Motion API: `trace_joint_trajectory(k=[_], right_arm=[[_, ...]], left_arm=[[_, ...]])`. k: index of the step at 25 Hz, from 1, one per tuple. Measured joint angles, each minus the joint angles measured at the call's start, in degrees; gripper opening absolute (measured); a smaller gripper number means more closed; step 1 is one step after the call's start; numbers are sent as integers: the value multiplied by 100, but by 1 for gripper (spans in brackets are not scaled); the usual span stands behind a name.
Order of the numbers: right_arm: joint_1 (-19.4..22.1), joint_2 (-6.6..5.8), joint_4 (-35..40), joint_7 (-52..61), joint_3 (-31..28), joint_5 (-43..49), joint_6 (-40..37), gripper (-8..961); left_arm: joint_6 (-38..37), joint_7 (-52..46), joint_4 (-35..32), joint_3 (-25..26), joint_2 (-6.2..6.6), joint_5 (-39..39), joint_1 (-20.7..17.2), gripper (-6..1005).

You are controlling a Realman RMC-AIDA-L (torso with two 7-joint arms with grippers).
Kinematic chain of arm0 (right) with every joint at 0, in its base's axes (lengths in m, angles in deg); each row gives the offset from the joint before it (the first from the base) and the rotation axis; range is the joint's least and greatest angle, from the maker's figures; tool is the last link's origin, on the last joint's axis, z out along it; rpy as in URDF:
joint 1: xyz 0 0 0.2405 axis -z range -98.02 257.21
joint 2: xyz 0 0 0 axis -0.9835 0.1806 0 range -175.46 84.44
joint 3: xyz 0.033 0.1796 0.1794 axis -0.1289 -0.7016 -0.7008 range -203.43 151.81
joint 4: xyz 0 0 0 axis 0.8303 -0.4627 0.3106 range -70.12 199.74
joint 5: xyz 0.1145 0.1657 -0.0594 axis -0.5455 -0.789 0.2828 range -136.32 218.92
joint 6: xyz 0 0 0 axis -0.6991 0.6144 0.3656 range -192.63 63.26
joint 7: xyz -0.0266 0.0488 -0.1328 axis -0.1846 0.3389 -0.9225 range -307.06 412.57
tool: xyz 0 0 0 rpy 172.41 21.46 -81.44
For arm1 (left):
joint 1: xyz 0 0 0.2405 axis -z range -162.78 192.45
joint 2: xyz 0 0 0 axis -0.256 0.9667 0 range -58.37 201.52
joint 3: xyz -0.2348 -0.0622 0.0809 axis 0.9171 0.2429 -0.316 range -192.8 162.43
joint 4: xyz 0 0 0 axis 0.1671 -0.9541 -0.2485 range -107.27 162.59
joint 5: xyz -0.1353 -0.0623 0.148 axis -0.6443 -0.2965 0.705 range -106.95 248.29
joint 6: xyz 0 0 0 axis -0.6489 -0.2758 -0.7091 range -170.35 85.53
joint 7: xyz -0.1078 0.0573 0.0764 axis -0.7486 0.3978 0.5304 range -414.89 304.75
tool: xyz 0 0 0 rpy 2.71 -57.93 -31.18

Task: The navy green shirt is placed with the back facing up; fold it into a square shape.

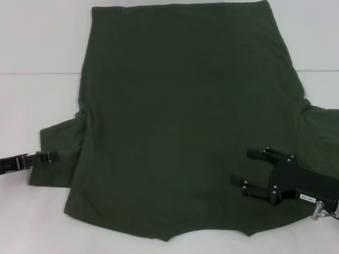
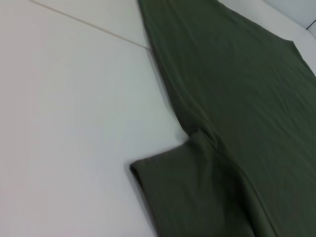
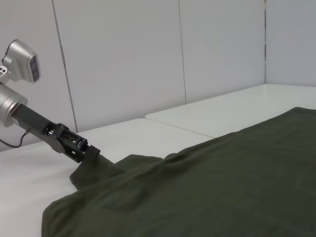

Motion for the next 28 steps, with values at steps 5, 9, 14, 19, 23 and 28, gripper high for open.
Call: trace_joint_trajectory(k=[5, 9, 14, 19, 23, 28], right_arm=[[-15, 0, 0, 1, 0, -5, 0, 867], [-23, 0, 1, 5, 0, -6, 0, 867], [-23, 0, 3, 30, 0, -6, -13, 867], [-23, -8, 21, 70, 0, -3, -30, 867], [-23, -9, 24, 71, 0, 1, -42, 867], [-27, -9, 25, 71, -1, 3, -67, 867]], left_arm=[[-9, -64, 17, -130, -8, 1, 35, 846], [-44, -64, 61, -249, -12, 1, 99, 832], [65, -41, 43, -390, -54, -1, 108, 815], [204, -42, 28, -412, -80, -39, 90, 712], [229, -54, 26, -407, -80, -55, 82, 630], [198, -57, 25, -421, -79, -59, 97, 442]])
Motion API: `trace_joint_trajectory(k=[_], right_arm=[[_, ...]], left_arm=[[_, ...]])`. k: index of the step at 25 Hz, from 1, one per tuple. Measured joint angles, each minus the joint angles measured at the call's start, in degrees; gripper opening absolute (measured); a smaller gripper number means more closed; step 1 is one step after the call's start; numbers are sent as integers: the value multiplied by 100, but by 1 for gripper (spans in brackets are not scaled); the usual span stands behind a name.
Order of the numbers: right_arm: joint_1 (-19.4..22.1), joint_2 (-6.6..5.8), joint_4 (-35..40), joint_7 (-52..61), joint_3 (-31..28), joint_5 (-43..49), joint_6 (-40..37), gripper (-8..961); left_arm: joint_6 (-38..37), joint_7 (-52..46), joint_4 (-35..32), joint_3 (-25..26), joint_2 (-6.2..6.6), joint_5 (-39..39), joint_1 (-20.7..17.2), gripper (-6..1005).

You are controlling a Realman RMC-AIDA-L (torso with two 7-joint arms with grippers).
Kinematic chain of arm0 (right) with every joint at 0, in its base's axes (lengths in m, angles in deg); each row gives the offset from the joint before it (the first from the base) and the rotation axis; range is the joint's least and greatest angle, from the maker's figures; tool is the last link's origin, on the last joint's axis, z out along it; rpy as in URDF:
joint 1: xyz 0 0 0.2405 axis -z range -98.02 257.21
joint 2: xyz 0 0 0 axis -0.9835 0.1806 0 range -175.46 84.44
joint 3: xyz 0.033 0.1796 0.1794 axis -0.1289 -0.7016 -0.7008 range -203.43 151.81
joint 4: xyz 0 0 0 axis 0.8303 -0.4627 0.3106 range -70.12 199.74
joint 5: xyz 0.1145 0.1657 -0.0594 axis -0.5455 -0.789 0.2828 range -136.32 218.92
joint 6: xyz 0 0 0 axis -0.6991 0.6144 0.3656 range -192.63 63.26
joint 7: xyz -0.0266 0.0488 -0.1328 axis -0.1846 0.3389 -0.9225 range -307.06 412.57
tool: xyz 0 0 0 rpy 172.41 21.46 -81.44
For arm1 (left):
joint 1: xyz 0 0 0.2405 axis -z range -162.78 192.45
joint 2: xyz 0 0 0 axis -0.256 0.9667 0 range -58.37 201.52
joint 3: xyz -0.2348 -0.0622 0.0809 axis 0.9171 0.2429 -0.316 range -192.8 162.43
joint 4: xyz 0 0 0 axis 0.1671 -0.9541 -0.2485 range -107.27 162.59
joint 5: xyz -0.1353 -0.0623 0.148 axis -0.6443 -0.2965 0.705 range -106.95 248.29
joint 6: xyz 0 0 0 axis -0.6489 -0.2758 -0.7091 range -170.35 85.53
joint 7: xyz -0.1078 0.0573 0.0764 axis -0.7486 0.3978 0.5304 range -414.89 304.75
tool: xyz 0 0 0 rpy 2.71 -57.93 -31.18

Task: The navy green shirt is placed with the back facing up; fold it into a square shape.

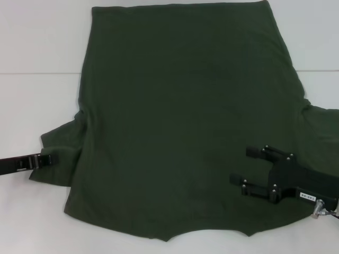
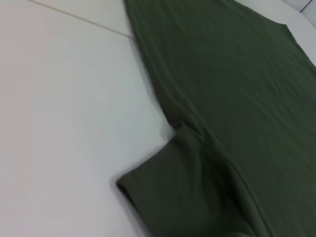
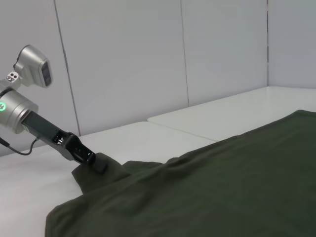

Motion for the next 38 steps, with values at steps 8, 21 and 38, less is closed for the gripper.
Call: trace_joint_trajectory(k=[8, 21, 38], right_arm=[[17, 0, 11, 0, -9, -3, -65, 867], [56, -8, 19, 0, -61, -9, -207, 867], [63, -8, -5, 0, -21, 8, -187, 866]], left_arm=[[2, -9, -3, 2, 17, 19, 12, 70], [152, -290, -607, 190, 72, 35, -9, 27], [-531, -1199, -1304, 8, 129, 56, 214, 31]])
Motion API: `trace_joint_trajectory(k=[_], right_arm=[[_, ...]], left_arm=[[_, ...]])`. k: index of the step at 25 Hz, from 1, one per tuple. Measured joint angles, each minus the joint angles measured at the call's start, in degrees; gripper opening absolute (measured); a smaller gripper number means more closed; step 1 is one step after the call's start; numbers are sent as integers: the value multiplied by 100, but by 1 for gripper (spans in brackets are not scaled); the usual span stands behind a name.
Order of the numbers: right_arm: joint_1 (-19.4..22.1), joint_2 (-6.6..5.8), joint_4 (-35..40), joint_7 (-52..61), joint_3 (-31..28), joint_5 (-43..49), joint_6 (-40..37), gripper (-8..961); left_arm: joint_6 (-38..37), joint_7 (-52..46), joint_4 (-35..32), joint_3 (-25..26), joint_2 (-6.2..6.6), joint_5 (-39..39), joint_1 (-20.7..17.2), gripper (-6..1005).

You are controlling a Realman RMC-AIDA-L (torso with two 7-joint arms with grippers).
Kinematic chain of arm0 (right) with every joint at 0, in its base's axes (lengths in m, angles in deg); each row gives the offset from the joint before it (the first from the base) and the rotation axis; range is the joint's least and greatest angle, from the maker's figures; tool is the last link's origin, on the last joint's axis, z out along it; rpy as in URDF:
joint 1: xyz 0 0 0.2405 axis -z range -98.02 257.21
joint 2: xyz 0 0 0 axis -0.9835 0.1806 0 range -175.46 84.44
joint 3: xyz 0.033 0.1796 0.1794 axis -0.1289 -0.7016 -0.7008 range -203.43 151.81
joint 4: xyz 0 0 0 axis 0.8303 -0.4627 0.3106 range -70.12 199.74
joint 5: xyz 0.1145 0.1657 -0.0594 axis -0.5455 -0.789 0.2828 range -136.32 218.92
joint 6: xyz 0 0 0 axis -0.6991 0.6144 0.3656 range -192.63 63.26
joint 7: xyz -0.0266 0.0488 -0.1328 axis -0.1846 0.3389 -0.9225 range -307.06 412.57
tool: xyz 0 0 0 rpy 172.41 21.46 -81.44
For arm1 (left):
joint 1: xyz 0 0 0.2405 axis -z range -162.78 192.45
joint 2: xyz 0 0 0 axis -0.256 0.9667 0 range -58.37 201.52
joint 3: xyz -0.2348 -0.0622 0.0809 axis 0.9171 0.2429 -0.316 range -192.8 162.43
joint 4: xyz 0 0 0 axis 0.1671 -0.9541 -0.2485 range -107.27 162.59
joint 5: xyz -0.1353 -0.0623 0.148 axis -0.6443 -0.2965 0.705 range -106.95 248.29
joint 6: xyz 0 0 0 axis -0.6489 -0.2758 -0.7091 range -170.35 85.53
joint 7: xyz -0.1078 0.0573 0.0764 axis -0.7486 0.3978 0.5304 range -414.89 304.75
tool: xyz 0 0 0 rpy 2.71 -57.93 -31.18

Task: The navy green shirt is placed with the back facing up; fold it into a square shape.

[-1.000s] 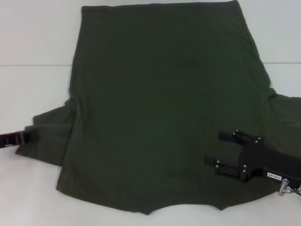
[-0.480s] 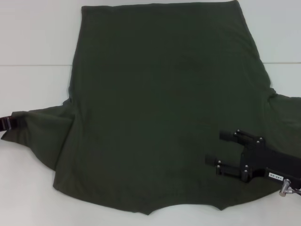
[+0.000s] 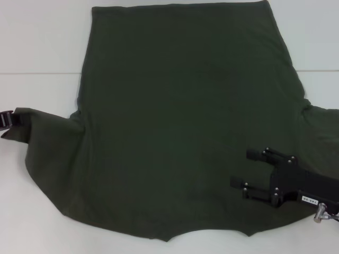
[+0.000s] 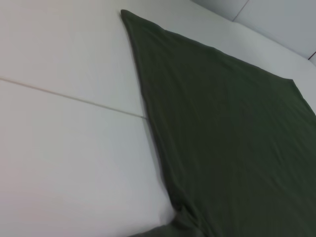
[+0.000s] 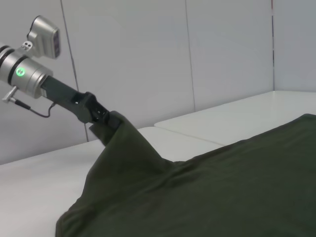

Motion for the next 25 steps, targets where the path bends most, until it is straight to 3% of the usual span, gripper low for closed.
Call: trace_joint_trajectory(k=[10, 14, 15, 19, 22, 25], right_arm=[[18, 8, -16, 0, 13, 3, -15, 866], [22, 8, -19, 0, 13, 3, -17, 865], [22, 8, -20, 0, 13, 1, -18, 865], [21, 8, -21, 0, 13, -5, -19, 865], [21, 8, -21, 0, 13, -7, -19, 865], [21, 8, -20, 0, 7, -9, -19, 865]], left_arm=[[-244, -1227, -283, -805, -58, -74, 175, 34], [-594, -1402, -185, -930, -271, -286, 418, 35], [-608, -1422, -111, -976, -378, -308, 497, 35], [-491, -1403, 287, -1023, -544, -329, 650, 36], [-285, -1320, 711, -1010, -561, -448, 689, 96], [-147, -1161, 1138, -954, -497, -819, 627, 175]])
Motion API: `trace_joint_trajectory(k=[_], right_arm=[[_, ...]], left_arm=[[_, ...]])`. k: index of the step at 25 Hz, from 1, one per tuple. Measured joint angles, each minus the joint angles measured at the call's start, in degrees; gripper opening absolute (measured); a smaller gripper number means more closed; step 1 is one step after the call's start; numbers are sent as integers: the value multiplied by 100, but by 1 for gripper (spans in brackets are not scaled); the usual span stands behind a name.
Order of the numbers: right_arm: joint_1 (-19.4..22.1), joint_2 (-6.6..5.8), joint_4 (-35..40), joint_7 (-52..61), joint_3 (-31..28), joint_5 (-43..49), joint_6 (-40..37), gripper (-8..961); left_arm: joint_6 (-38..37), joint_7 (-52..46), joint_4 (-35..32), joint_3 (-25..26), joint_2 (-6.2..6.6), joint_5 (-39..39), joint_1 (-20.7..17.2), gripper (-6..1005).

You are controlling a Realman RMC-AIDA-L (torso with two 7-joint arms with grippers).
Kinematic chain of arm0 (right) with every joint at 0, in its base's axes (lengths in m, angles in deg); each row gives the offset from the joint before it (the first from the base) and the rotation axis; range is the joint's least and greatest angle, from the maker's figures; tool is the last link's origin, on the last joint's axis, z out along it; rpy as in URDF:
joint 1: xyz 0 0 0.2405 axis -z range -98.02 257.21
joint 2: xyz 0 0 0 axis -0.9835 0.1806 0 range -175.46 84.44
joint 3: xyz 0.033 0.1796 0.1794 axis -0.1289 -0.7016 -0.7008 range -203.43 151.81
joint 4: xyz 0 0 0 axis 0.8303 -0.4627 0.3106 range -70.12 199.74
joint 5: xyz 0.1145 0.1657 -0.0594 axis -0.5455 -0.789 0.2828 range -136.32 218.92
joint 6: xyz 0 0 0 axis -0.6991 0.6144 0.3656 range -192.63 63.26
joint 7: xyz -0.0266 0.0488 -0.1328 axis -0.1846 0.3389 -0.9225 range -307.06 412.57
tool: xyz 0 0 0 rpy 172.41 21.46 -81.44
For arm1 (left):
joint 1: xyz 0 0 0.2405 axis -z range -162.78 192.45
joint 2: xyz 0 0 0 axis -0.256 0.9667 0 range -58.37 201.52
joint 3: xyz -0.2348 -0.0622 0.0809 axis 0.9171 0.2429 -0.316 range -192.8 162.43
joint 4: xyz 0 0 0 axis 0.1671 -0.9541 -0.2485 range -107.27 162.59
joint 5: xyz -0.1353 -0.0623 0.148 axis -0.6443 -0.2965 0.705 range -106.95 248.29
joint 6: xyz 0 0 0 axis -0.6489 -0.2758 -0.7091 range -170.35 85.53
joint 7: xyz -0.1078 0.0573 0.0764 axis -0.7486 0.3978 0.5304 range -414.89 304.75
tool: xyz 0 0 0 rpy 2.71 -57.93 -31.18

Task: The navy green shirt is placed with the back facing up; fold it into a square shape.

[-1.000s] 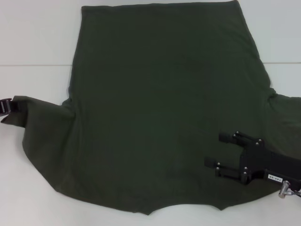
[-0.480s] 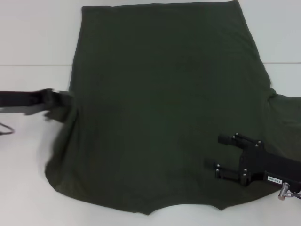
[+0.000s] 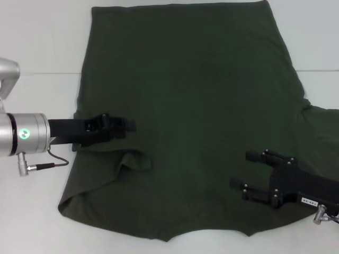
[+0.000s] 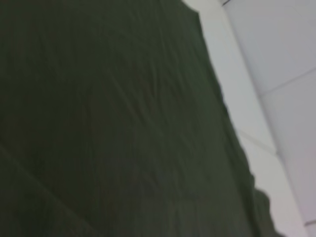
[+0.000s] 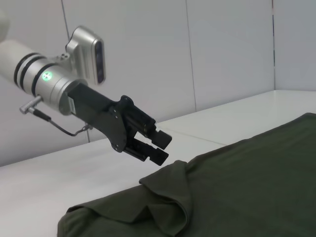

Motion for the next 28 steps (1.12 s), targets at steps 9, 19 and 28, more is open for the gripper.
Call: trace_joint_trajectory(k=[9, 19, 28], right_arm=[[13, -8, 0, 0, -40, -8, 1, 866], [-13, 1, 0, 0, -28, -8, 1, 865], [0, 0, 1, 7, -21, -8, 0, 864]], left_arm=[[-172, -480, 420, 522, 209, -202, -519, 632], [194, -909, 1146, 753, 185, -257, -551, 678], [743, -1170, 1303, 730, 202, -304, -443, 675]])
